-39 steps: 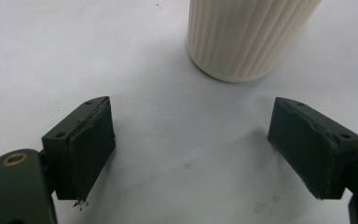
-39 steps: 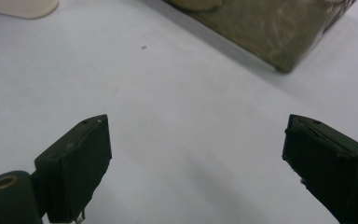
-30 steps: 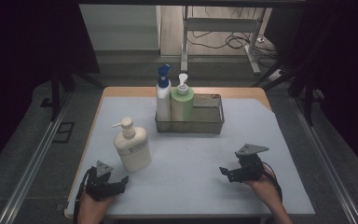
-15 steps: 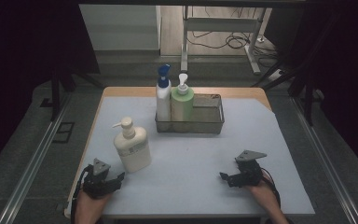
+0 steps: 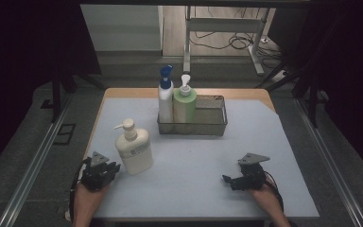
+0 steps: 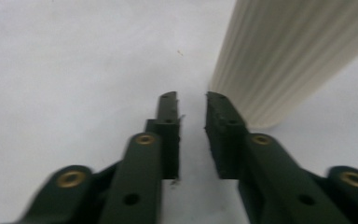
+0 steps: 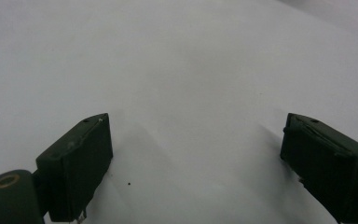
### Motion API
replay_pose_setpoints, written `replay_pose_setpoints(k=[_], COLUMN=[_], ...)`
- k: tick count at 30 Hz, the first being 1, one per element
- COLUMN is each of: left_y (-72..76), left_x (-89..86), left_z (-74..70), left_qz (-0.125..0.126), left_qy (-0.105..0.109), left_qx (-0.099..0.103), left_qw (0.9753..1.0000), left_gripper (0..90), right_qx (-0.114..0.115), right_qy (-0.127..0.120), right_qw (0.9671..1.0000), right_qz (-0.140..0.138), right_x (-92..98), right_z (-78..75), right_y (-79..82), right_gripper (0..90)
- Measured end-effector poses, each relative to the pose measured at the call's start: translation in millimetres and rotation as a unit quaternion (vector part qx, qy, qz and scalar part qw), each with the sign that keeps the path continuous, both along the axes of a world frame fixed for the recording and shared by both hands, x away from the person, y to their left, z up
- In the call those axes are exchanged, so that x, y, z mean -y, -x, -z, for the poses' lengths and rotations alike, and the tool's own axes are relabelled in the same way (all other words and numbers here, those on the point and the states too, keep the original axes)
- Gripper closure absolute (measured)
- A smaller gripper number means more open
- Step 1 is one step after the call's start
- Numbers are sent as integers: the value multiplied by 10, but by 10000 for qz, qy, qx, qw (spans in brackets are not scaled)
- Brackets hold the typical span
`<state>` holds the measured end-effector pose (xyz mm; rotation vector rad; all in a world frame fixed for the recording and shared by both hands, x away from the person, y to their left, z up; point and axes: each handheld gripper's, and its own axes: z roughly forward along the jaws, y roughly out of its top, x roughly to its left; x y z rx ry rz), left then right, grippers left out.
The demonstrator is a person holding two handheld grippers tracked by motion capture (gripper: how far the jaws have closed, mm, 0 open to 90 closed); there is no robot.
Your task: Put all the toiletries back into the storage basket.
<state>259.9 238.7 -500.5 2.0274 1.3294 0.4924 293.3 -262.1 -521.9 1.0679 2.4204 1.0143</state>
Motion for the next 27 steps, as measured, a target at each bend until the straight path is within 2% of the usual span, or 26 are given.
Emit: replay_pose_setpoints(k=[1, 4, 8, 11, 13, 14, 19, 27], left_y=[-27, -106, -229, -308, -337, -343, -344, -294], left_x=[0, 25, 74, 68, 67, 72, 72, 188], left_z=[-4, -28, -17, 20, 44, 54, 71, 66], left_qz=[37, 158, 232, 249, 277, 284, 308, 516], left_qy=[24, -37, -25, 85, 240, 311, 393, 338], left_qx=[0, 84, 78, 52, 28, 15, 23, 47], left_qw=[10000, 9998, 9997, 9996, 9993, 9991, 9987, 9981], left_gripper=[806, 892, 894, 894, 893, 894, 894, 894], right_qx=[0, 0, 1, 1, 3, 2, 7, 1], right_qy=[0, -4, -5, -6, -6, -6, -4, -6], right_qw=[10000, 10000, 10000, 10000, 10000, 10000, 10000, 10000], right_qz=[0, -1, 0, -1, 0, 0, -2, 1], right_x=[0, 1, 1, 1, 2, 1, 1, 1], right_z=[0, 1, 1, 1, 1, 2, 2, 2], right_y=[0, 0, -1, -1, 0, 0, 0, 1], right_gripper=[85, 85, 85, 85, 85, 85, 85, 85])
